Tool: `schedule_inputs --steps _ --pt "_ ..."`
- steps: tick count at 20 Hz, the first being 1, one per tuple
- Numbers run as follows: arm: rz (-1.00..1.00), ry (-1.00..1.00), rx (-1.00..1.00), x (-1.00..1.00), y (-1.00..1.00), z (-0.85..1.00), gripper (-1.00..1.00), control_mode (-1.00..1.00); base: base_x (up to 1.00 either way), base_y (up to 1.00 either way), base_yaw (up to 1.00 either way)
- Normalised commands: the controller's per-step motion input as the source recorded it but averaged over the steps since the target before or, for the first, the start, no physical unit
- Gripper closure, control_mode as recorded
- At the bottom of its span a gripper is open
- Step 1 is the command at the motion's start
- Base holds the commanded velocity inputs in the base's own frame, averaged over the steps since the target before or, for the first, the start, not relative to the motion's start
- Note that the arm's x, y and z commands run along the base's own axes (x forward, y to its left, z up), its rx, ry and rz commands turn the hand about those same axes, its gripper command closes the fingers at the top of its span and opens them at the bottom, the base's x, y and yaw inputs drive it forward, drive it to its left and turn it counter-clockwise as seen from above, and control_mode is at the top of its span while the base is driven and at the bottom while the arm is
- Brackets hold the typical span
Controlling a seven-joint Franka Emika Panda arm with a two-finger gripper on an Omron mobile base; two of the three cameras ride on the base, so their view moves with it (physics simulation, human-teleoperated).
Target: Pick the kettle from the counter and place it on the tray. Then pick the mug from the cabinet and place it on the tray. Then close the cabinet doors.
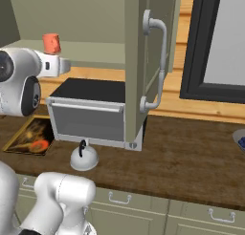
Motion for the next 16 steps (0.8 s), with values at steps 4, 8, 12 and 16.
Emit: schedule_inputs --steps 4,8,12,16 --pt "0.03 -0.08 0.07 0.42 0.0 0.2 -1.0 -1.0 0.0 0.0 0.0" --pt "0.0 0.0 0.0 0.03 0.0 0.0 -1.0 -1.0 0.0 0.0 0.0" --pt "0.0 0.11 0.0 0.49 0.06 0.0 -1.0 -1.0 0.0 0.0 0.0" --pt "0.0 0.13 0.0 0.52 0.16 0.0 -1.0 -1.0 0.0 0.0 0.0"
